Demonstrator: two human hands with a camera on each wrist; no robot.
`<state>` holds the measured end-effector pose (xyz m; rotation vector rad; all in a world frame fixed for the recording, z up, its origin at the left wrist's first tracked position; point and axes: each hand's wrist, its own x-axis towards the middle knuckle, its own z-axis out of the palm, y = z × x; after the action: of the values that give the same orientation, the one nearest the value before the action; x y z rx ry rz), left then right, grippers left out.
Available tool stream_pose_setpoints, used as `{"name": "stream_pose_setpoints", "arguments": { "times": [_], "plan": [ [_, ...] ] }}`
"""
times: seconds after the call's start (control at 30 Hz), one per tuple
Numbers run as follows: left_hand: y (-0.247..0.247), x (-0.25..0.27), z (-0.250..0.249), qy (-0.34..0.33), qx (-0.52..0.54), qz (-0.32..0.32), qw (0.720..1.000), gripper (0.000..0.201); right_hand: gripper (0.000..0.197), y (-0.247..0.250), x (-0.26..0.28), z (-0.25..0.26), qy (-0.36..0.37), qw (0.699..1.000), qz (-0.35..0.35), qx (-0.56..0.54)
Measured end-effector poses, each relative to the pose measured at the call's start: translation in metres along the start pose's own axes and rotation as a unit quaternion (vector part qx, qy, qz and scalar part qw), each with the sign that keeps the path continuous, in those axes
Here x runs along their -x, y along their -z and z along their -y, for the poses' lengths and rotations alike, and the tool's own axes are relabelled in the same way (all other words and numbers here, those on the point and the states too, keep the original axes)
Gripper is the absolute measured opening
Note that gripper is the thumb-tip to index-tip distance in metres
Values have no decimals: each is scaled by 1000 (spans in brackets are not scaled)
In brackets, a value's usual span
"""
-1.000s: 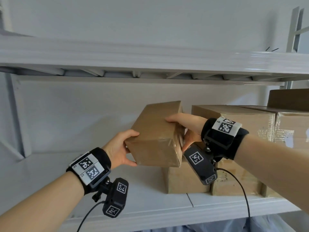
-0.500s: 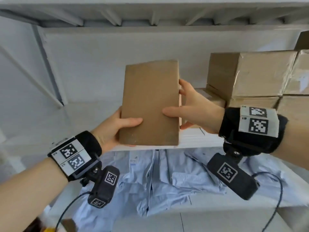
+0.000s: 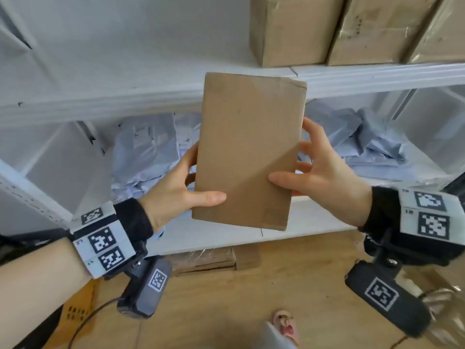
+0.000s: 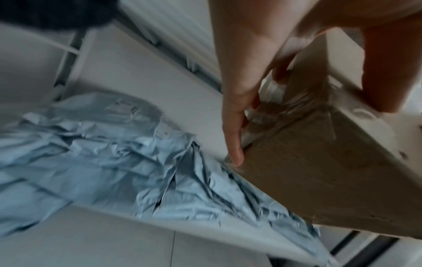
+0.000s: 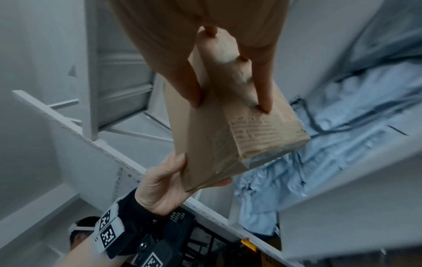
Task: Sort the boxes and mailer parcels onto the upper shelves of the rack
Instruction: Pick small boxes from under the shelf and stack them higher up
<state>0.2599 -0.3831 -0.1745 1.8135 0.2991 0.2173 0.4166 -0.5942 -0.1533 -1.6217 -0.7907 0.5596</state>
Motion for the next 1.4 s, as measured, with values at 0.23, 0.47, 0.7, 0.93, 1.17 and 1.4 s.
{"name": "stream_pose_setpoints", "arguments": {
  "times": [0.23, 0.47, 0.7, 0.93, 1.17, 1.4],
  "plan": [
    [-70, -12, 100, 94, -3, 88, 992, 97, 93, 16, 31, -125, -135, 990, -13, -23],
    [-154, -35, 230, 196, 6, 139, 971, 95, 99, 32, 45, -263, -301, 953, -18, -25],
    [-224, -38, 370, 294, 30, 153, 943, 111, 100, 25, 51, -420, -385, 923, 19, -14],
    [-270, -51, 542, 320, 75, 125, 936, 114, 96, -11, 42, -609, -403, 914, 39, 0],
    [-294, -80, 701, 337, 36, 91, 936, 110, 88, -50, 4, -772, -378, 925, 43, -14],
    [-284, -139, 784, 285, -6, 10, 959, 102, 73, -64, -71, -859, -307, 951, 18, -6]
  ]
}}
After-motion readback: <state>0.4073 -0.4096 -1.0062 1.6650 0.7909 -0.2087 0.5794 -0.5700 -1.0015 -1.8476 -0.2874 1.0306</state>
